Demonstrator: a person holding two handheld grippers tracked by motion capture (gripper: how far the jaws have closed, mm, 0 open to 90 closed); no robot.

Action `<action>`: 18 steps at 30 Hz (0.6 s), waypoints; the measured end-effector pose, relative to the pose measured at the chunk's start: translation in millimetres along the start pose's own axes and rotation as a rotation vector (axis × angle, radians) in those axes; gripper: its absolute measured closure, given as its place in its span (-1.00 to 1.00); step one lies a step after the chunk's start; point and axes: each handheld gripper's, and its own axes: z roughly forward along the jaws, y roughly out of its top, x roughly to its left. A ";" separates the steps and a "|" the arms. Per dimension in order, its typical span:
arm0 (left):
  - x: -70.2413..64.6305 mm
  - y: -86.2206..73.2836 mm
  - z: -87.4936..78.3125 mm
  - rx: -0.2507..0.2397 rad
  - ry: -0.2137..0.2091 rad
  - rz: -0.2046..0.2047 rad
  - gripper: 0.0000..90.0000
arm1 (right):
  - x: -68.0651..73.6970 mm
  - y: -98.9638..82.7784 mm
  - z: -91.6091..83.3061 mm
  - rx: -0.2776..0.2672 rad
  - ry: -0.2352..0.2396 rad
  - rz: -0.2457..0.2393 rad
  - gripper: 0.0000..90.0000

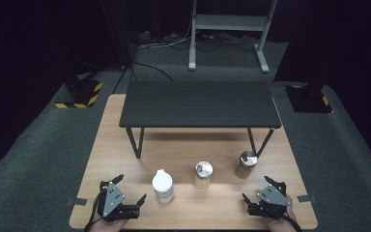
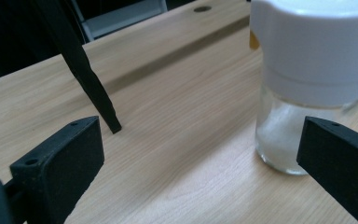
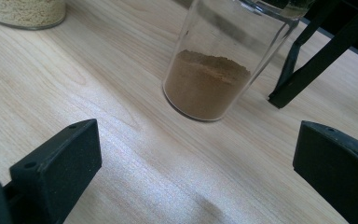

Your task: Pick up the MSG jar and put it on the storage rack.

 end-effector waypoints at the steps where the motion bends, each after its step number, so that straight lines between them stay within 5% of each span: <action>1: 0.0 0.0 0.0 0.000 0.000 0.000 -0.98 | 0.0 0.1 0.2 0.001 0.000 -0.002 -1.00; 18: -9.3 21.1 -9.5 -0.093 -0.045 -0.013 -0.99 | 1.0 0.3 0.4 0.004 0.003 -0.011 -1.00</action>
